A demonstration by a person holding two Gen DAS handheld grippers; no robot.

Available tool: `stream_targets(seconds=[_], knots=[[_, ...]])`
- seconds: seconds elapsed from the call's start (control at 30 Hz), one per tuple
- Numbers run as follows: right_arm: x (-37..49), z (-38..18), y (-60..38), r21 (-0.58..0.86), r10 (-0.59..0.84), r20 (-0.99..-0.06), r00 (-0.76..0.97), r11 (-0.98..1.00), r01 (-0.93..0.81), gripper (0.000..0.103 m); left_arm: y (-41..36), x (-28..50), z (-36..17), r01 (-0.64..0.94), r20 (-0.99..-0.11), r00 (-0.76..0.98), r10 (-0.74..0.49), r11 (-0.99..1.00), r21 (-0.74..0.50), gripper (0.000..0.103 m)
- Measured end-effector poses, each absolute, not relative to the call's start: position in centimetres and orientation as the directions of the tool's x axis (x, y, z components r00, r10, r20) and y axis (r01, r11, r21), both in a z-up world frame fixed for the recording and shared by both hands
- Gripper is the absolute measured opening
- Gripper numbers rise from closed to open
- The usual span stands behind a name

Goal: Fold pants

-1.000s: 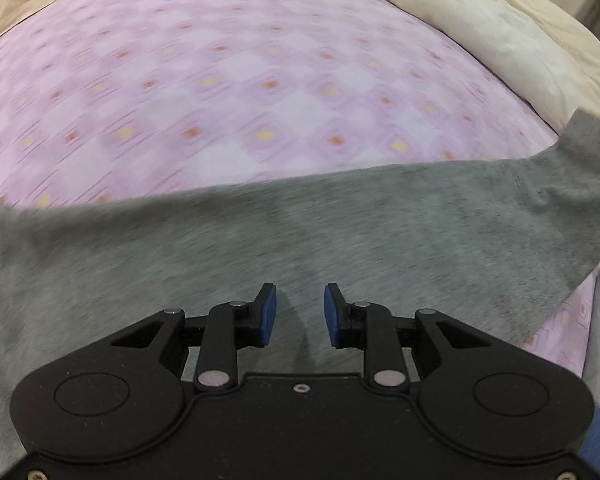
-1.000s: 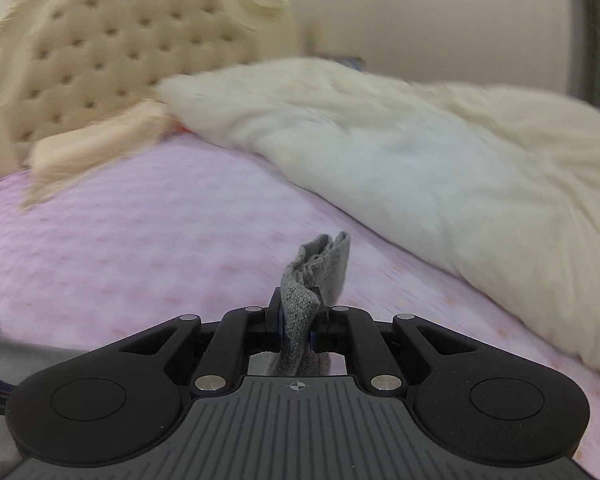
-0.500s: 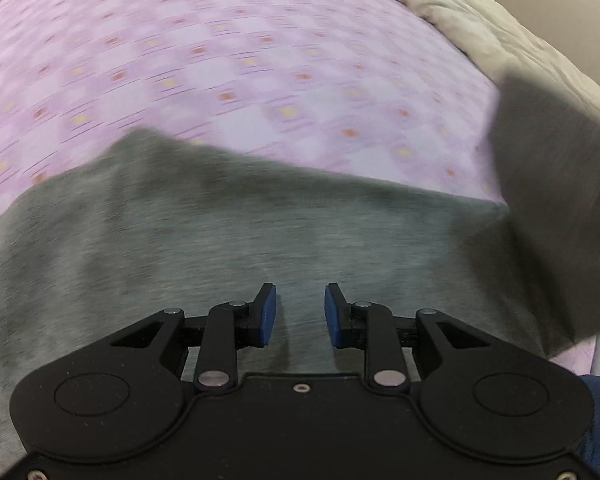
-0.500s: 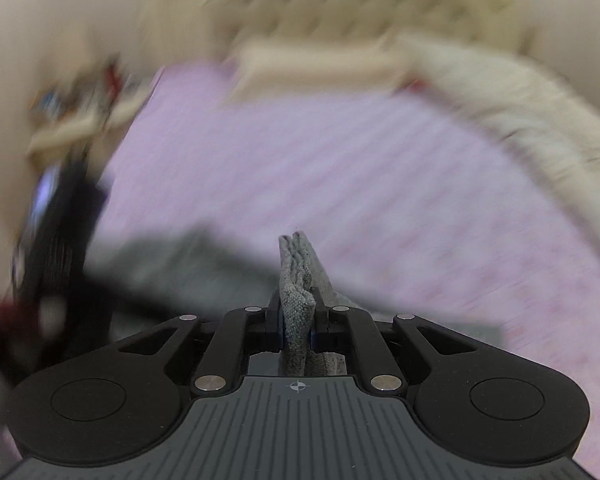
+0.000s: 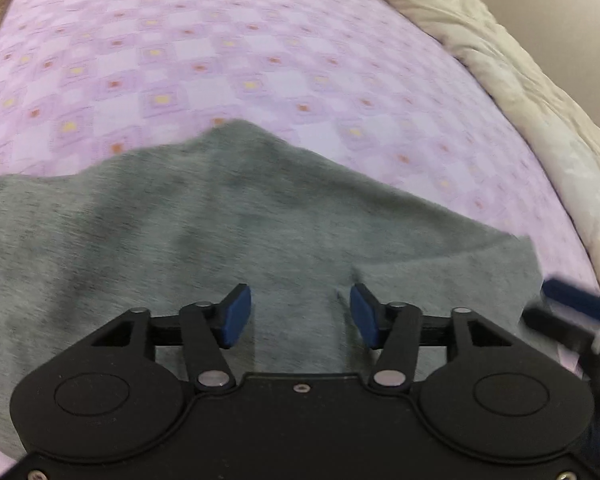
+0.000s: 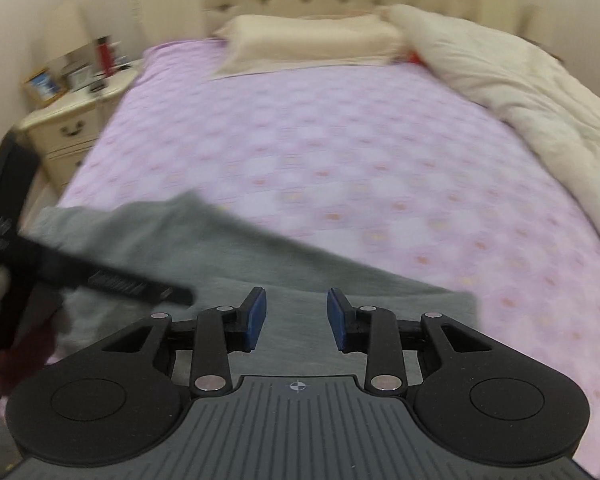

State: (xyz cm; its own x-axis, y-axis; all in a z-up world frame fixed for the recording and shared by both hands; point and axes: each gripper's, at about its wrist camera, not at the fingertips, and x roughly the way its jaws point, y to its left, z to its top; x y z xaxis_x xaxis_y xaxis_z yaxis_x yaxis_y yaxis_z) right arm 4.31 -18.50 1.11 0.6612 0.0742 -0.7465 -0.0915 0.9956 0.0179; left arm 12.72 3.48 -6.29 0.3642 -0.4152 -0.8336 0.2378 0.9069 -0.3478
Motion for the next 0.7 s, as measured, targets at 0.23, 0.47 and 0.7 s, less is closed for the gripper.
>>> stream_targets(seconds=[0.23, 0.47, 0.7], knots=[[2.4, -0.5, -22.0, -0.097, -0.117, -0.747, 0.655, 0.993, 0.066, 0.033, 0.8, 12.0, -8.1, 0.277, -0.852, 0.278, -0.443, 0.887, -0.371, 0.073], [2.5, -1.6, -22.5, -0.020, -0.139, -0.717, 0.683, 0.984, 0.180, 0.032, -0.6, 10.7, -8.2, 0.301, -0.864, 0.278, -0.419, 0.892, -0.336, 0.095], [2.4, -2.0, -22.6, -0.069, -0.174, -0.709, 0.683, 0.981, 0.179, 0.032, -1.8, 9.6, -8.1, 0.292, -0.853, 0.296, -0.430, 0.891, -0.348, 0.053]])
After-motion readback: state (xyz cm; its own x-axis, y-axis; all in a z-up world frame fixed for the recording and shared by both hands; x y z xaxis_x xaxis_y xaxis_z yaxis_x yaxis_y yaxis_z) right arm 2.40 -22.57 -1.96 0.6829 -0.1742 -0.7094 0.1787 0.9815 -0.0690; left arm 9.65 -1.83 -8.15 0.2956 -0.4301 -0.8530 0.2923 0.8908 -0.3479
